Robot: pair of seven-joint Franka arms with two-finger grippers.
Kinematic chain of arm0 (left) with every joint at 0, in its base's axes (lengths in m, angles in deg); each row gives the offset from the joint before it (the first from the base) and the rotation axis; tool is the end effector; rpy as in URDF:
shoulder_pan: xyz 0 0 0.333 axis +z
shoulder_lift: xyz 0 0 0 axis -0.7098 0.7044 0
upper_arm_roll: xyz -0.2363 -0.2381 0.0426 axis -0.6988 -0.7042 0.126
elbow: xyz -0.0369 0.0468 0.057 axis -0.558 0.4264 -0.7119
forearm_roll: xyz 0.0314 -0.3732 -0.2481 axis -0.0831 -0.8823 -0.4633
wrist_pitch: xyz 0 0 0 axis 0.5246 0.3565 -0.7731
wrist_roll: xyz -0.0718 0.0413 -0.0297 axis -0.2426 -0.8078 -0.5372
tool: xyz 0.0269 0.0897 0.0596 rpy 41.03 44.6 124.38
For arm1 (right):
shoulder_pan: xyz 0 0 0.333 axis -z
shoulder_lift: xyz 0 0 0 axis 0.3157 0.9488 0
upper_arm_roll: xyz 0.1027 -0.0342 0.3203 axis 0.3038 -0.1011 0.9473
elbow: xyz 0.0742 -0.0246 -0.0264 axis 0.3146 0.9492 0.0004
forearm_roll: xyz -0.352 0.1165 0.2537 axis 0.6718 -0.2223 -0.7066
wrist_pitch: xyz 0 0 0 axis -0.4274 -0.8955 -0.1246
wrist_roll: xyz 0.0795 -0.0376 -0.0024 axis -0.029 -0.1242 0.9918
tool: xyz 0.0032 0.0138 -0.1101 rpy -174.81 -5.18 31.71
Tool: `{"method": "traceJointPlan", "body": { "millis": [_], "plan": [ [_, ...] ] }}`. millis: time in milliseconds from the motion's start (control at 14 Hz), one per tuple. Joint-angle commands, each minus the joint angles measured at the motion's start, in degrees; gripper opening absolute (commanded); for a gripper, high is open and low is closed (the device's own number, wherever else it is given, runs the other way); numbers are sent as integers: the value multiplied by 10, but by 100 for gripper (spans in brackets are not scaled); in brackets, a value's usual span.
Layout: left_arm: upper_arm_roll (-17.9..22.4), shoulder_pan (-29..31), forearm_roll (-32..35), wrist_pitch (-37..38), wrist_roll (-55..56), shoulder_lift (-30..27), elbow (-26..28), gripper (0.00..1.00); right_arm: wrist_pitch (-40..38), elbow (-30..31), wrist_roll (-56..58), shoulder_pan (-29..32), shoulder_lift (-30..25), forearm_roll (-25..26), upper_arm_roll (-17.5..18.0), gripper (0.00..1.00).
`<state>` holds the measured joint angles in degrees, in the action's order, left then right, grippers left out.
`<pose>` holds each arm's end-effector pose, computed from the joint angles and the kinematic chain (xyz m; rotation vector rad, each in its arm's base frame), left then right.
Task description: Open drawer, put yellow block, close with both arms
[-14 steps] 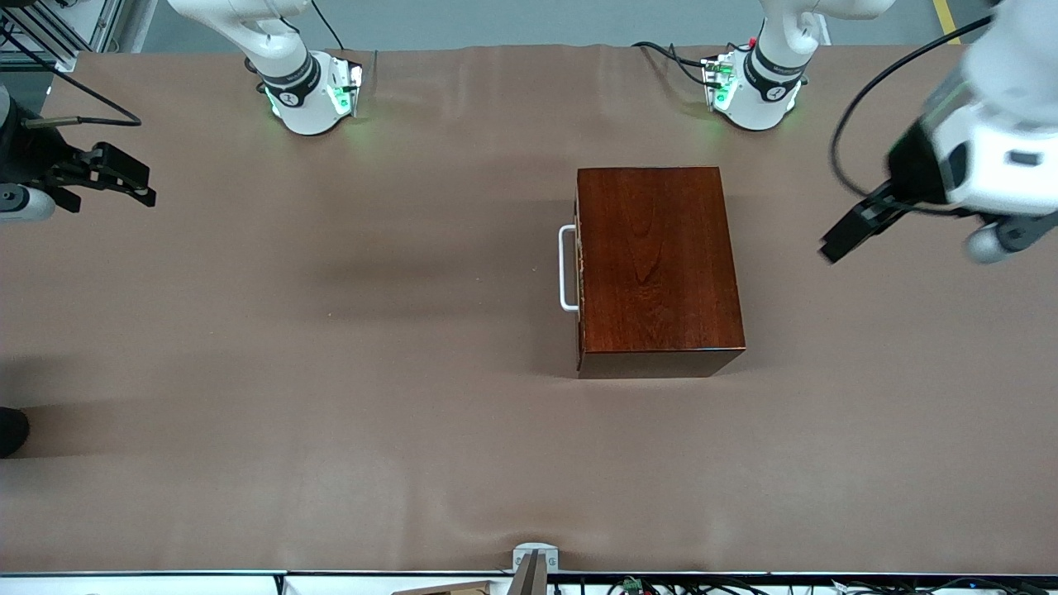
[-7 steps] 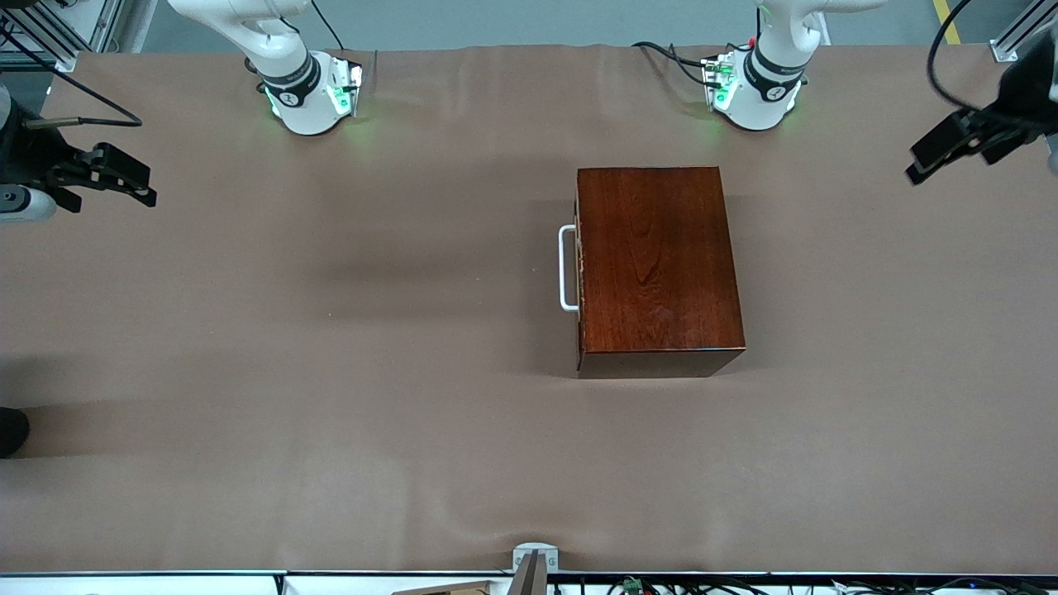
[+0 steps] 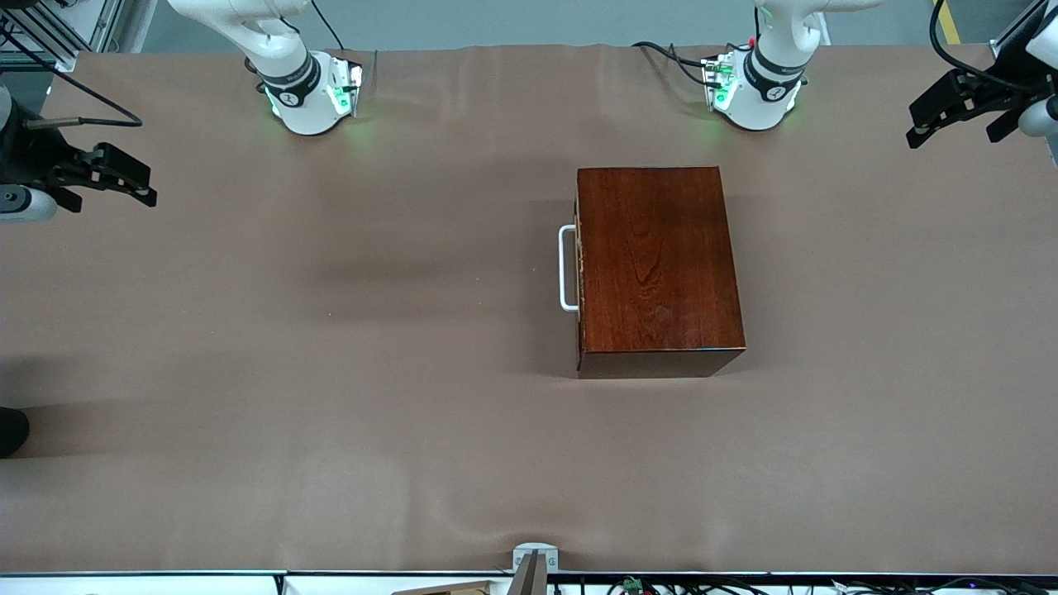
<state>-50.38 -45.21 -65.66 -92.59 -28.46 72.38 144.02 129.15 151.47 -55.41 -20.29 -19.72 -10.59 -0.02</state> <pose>0.5316 -0.0464 0.7115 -3.1241 0.0027 0.0094 0.5927 0.0210 0.6638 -3.1296 -0.1073 0.1016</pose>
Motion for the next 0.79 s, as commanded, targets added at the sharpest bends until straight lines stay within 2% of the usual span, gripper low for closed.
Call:
{"method": "traceJointPlan", "body": {
  "millis": [0, 714],
  "plan": [
    [-4, 5, -1, -7, -35, -5, 2, 100, 1, 11, 5, 4, -11, -4, 1, 100],
    [-1, 6, -1, -1, -39, 7, -13, 100, 0, 11, 3, 5, -11, -4, 1, 100]
  ]
}}
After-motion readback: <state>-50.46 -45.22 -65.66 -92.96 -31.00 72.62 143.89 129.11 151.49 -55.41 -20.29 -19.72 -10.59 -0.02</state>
